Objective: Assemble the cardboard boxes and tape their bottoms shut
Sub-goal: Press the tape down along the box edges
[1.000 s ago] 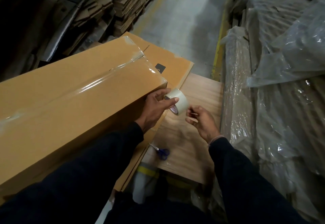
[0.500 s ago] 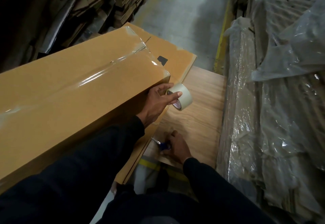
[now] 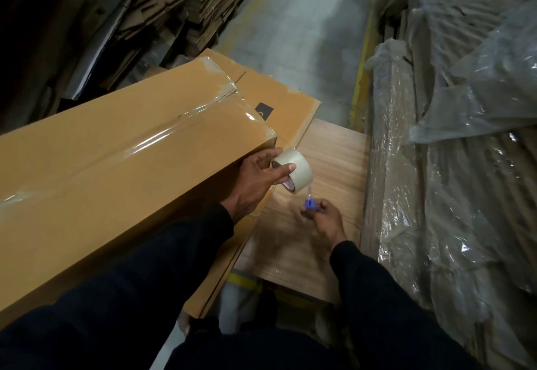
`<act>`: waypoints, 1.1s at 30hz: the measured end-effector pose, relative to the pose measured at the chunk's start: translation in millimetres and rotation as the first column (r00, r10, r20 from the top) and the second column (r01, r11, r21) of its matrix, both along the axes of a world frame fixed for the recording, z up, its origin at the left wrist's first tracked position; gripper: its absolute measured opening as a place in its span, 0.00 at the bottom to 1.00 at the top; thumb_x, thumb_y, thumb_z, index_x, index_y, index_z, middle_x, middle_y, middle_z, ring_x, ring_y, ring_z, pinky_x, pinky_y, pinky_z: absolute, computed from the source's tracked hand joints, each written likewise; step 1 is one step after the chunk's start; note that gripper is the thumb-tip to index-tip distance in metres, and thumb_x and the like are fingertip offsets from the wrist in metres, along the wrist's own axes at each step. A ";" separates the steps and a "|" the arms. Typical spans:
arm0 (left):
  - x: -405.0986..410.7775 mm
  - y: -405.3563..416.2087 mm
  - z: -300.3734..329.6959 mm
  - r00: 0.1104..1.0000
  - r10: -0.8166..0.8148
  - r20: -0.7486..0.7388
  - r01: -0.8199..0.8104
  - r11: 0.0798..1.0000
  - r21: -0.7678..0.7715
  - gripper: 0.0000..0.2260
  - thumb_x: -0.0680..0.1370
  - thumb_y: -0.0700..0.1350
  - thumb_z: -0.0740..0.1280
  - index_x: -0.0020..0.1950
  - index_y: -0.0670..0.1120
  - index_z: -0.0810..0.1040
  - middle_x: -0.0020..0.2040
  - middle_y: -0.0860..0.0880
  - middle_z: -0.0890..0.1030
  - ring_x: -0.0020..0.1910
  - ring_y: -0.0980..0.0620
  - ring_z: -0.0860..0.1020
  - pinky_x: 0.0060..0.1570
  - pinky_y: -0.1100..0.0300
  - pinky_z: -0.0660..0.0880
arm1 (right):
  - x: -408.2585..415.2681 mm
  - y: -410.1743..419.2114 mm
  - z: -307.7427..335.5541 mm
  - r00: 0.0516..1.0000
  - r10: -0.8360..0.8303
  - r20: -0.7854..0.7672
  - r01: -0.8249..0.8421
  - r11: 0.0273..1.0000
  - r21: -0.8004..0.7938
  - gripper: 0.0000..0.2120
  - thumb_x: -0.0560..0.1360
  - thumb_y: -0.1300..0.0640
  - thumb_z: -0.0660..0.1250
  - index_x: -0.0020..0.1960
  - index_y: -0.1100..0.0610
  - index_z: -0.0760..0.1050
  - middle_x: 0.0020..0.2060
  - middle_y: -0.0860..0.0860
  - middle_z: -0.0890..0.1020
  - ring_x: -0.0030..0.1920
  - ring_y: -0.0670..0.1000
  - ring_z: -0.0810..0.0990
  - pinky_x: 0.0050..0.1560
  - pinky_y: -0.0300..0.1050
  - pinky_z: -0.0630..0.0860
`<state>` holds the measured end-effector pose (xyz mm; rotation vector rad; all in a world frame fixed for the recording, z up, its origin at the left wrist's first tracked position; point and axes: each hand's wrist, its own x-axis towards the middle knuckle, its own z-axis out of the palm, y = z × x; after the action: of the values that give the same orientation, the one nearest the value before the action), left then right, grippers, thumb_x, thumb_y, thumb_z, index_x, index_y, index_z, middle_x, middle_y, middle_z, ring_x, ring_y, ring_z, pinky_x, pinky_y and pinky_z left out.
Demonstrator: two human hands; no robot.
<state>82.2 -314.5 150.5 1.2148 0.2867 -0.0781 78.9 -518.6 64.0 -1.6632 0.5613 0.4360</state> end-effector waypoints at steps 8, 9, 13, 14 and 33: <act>1.8 1.2 -5.1 1.000 -0.022 0.018 0.023 1.000 -0.021 0.23 0.76 0.38 0.78 0.70 0.44 0.80 0.68 0.46 0.82 0.64 0.49 0.83 0.53 0.55 0.83 | 77.4 -2.3 74.5 0.981 0.022 0.195 -0.078 0.955 0.285 0.12 0.82 0.66 0.68 0.63 0.60 0.83 0.39 0.48 0.80 0.31 0.43 0.68 0.28 0.35 0.66; 2.0 1.0 -4.2 0.999 -0.026 0.021 0.026 0.999 -0.027 0.21 0.76 0.37 0.78 0.68 0.45 0.80 0.67 0.45 0.82 0.64 0.48 0.83 0.52 0.55 0.83 | 82.5 0.9 83.3 0.978 0.022 0.209 -0.089 0.944 0.318 0.12 0.82 0.66 0.67 0.65 0.62 0.82 0.39 0.49 0.79 0.31 0.44 0.69 0.29 0.35 0.67; 3.4 -0.8 -2.6 1.000 -0.019 0.019 0.019 0.999 -0.031 0.15 0.77 0.34 0.76 0.62 0.43 0.83 0.66 0.45 0.83 0.64 0.47 0.82 0.49 0.56 0.83 | 93.5 17.8 109.0 0.959 0.061 0.275 -0.182 0.880 0.439 0.13 0.85 0.63 0.64 0.66 0.66 0.79 0.41 0.54 0.81 0.35 0.47 0.76 0.35 0.38 0.74; 3.7 -1.5 -2.4 1.000 -0.012 0.013 0.012 0.999 -0.037 0.14 0.77 0.34 0.76 0.61 0.43 0.83 0.65 0.45 0.83 0.64 0.47 0.82 0.48 0.56 0.83 | 94.9 21.4 114.2 0.955 0.076 0.287 -0.208 0.863 0.461 0.14 0.85 0.61 0.63 0.66 0.67 0.79 0.42 0.55 0.82 0.36 0.48 0.79 0.37 0.39 0.78; 10.9 -6.2 -1.7 0.995 0.023 -0.095 -0.034 0.992 -0.121 0.05 0.80 0.42 0.74 0.55 0.44 0.84 0.62 0.45 0.85 0.61 0.46 0.83 0.48 0.57 0.82 | 171.5 26.9 207.1 0.305 0.929 -0.211 -0.931 0.243 -0.272 0.12 0.77 0.70 0.74 0.58 0.60 0.79 0.47 0.58 0.84 0.48 0.60 0.88 0.48 0.44 0.85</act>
<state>93.1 -320.7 148.7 1.0861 0.3759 -0.1266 250.5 -491.7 271.1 -2.2373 -0.5414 1.2906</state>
